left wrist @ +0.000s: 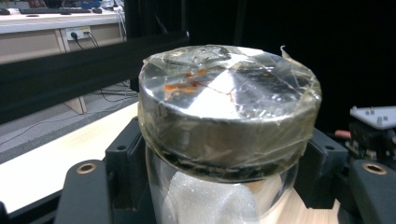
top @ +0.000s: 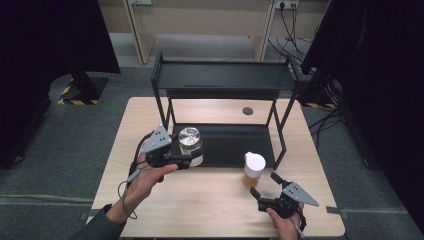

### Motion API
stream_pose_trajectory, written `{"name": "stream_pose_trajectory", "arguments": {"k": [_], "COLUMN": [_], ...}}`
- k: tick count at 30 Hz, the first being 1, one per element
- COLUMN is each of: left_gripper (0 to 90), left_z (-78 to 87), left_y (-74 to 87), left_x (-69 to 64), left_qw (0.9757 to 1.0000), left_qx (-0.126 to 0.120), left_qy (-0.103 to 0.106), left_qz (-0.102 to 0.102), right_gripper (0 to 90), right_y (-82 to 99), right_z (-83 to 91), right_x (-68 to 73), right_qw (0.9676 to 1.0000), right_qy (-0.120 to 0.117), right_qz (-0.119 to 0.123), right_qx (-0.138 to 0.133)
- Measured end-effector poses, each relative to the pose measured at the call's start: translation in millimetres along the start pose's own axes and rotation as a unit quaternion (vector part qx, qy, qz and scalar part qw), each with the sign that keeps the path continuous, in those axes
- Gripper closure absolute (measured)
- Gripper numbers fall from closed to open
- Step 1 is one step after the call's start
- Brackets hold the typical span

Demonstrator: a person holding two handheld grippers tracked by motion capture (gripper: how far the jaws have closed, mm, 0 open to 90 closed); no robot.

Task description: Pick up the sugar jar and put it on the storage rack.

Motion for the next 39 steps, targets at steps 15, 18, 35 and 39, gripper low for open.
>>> {"name": "stream_pose_trajectory", "arguments": {"k": [15, 18, 35, 39], "left_gripper": [31.2, 31.2, 31.2, 31.2], "left_z": [-1.8, -2.0, 2.5, 0.5], "left_y": [-58.7, -68.5, -124.1, -136.2], "left_x": [7.1, 8.0, 6.8, 6.9], "left_qw": [0.9999, 0.9999, 0.9993, 0.9989], "left_qx": [0.005, 0.005, -0.001, -0.005], "left_qy": [-0.014, -0.015, -0.038, -0.046], "left_qz": [-0.003, 0.0, -0.008, -0.008], "right_gripper": [0.5, 0.5, 0.5, 0.5], "right_y": [0.0, 0.0, 0.0, 0.1], "right_z": [-0.1, -0.2, 0.0, 0.1], "right_x": [0.1, 0.2, 0.2, 0.0], "right_qw": [1.0, 1.0, 1.0, 1.0], "right_qy": [0.001, 0.0, 0.0, 0.001], "right_qz": [-0.002, 0.0, -0.001, -0.002], "right_qx": [0.002, 0.001, 0.001, 0.001]}}
Point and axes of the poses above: each handheld gripper's, and its own axes: z roughly backward along the jaws, y roughly out of its underside, x roughly to its left, the point moved 7 cm from there along -z, roughly forward along the jaws, and after that the axes turned 9 degrees about z, right-handed, at the moved point
